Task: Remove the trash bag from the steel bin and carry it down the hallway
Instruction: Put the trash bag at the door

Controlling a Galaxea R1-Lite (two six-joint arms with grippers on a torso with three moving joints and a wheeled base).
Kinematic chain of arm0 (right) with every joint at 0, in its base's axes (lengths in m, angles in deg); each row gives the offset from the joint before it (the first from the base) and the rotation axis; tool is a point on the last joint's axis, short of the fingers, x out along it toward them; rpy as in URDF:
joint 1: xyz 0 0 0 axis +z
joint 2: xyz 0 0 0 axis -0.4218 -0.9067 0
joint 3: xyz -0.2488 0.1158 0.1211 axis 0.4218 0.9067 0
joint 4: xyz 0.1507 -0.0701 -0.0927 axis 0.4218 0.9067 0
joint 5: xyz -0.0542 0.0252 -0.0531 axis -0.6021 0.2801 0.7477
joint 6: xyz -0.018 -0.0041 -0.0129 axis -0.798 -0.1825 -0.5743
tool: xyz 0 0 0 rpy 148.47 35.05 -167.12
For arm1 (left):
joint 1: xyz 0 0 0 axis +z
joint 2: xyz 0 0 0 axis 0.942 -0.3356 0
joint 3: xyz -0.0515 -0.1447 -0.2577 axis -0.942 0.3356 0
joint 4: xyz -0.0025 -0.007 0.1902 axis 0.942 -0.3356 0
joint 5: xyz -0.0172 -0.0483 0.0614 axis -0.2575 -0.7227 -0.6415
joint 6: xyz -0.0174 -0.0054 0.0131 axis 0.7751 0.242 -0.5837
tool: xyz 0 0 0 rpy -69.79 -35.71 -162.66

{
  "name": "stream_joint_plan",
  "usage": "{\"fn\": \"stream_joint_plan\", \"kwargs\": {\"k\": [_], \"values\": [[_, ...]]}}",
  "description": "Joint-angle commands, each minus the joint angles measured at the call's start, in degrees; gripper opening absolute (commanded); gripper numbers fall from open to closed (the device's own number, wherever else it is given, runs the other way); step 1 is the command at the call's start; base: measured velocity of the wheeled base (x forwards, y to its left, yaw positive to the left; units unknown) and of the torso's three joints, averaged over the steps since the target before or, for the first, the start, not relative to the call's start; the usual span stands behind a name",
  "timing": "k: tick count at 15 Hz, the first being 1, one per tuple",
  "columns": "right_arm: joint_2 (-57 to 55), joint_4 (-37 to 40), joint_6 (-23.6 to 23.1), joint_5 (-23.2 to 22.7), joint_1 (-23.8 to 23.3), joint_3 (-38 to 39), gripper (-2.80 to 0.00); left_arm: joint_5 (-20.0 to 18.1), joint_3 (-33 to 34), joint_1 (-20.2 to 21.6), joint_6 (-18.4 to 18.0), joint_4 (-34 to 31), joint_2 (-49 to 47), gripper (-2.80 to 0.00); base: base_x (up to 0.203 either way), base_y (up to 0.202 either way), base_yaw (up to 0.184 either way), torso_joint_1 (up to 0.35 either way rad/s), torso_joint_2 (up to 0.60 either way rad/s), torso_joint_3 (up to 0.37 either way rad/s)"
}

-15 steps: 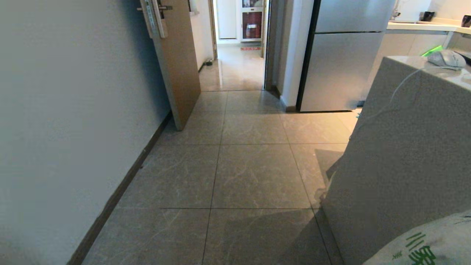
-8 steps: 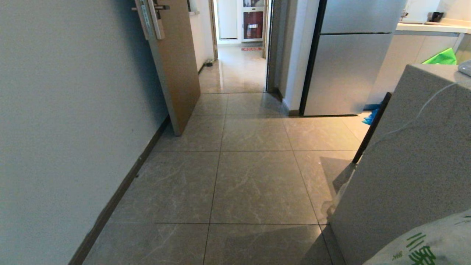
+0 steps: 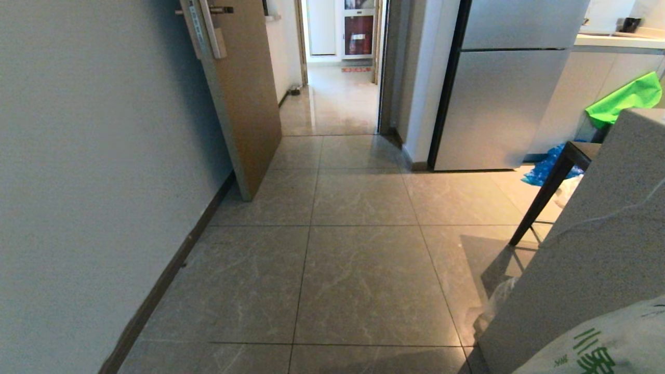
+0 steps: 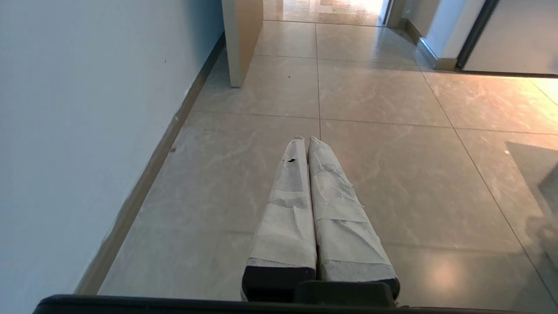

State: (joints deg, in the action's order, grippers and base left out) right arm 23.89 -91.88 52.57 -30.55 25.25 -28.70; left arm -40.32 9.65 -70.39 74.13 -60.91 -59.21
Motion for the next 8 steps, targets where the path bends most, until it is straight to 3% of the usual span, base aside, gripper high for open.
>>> {"fn": "stream_joint_plan", "kwargs": {"k": [1,8], "values": [[-0.1,-0.1,-0.1,0.0,0.0,2.3,-2.80,0.0,0.0,0.0,0.0,0.0,0.0,-2.80,0.191,0.000,0.003,0.007,0.00,-0.002],[-0.1,0.0,0.0,0.0,0.0,2.3,-2.80,0.0,0.1,0.0,0.0,0.0,0.0,-2.80,0.190,0.000,0.001,0.002,0.00,0.003]]}}
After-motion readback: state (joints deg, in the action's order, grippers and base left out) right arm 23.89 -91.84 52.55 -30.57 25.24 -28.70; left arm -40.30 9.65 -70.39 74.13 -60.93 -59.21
